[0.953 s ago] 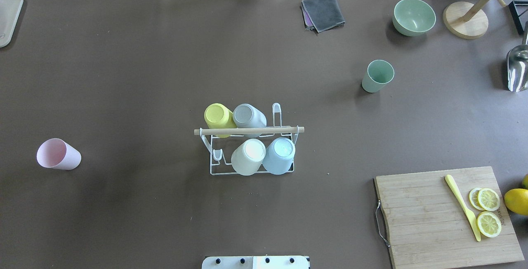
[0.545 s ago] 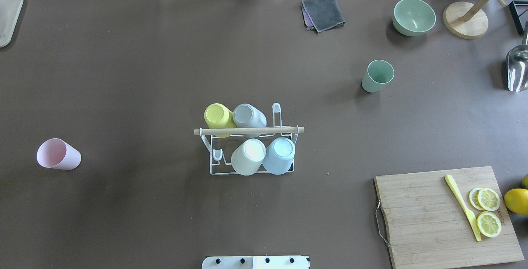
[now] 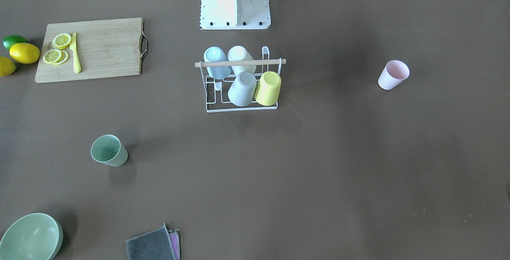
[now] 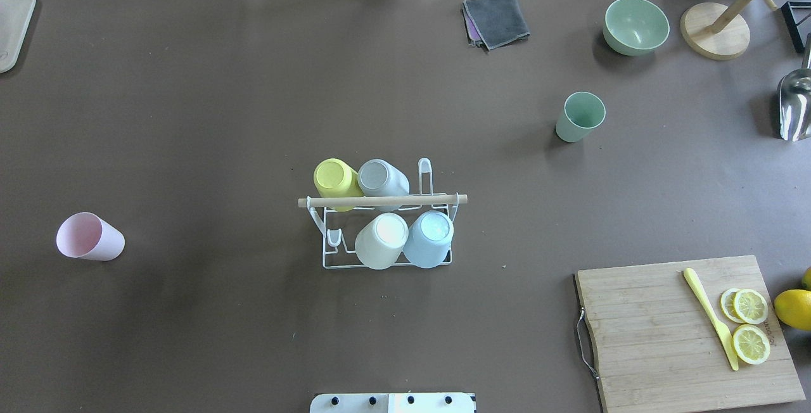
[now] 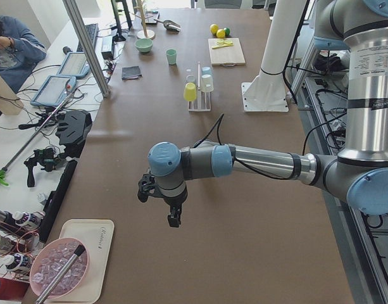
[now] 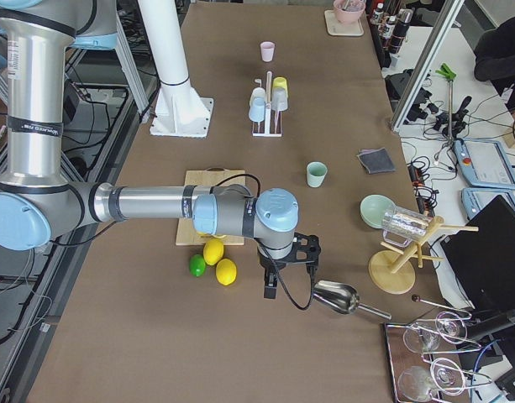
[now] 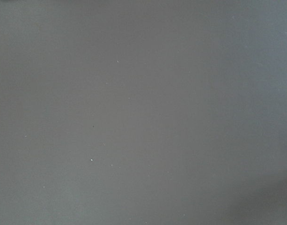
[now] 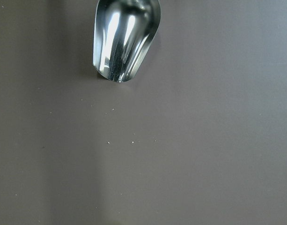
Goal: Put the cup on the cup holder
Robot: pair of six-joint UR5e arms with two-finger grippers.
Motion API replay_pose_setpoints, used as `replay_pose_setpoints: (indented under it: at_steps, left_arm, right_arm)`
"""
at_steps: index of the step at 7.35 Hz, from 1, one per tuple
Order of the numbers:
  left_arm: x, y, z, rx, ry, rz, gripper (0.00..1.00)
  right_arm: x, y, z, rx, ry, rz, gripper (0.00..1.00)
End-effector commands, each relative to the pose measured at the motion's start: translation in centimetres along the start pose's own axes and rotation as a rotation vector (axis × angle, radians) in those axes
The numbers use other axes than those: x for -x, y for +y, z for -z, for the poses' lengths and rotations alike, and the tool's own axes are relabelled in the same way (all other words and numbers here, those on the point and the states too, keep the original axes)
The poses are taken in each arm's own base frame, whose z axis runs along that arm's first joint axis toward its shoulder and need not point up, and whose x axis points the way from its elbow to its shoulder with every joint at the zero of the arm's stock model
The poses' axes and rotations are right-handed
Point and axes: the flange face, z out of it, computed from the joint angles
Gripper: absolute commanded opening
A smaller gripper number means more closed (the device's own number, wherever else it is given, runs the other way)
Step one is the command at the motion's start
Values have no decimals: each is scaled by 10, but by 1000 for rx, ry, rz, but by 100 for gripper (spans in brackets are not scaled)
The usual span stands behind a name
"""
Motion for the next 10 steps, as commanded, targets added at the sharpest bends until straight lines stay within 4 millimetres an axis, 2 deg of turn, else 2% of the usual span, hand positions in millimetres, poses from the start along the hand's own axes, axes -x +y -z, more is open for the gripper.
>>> replay_pose_setpoints:
  at_steps: [1,4,7,8,9,10]
  left_arm:
    - [-1,0,0,-1,0,0,99]
    - [-1,-1,1,-2,0,-1,99]
    - [-1,-1,1,-1,0,0,99]
    - [-1,-1,1,-2,0,-1,99]
    - [0,0,0,1,0,-1,99]
    - [0,-1,0,0,0,-2,99]
  right_arm:
    - [0,-1,0,-1,0,1,100]
    - [-1,-6,-3,6,-5,-2,100]
    - [29,-29,7,-18,-4,63,100]
    - [64,-45,14,-31,-9,129,100]
    - [107,-57,24,-52,-17,211,100]
    - [143,-62,31,-70,-12,267,100]
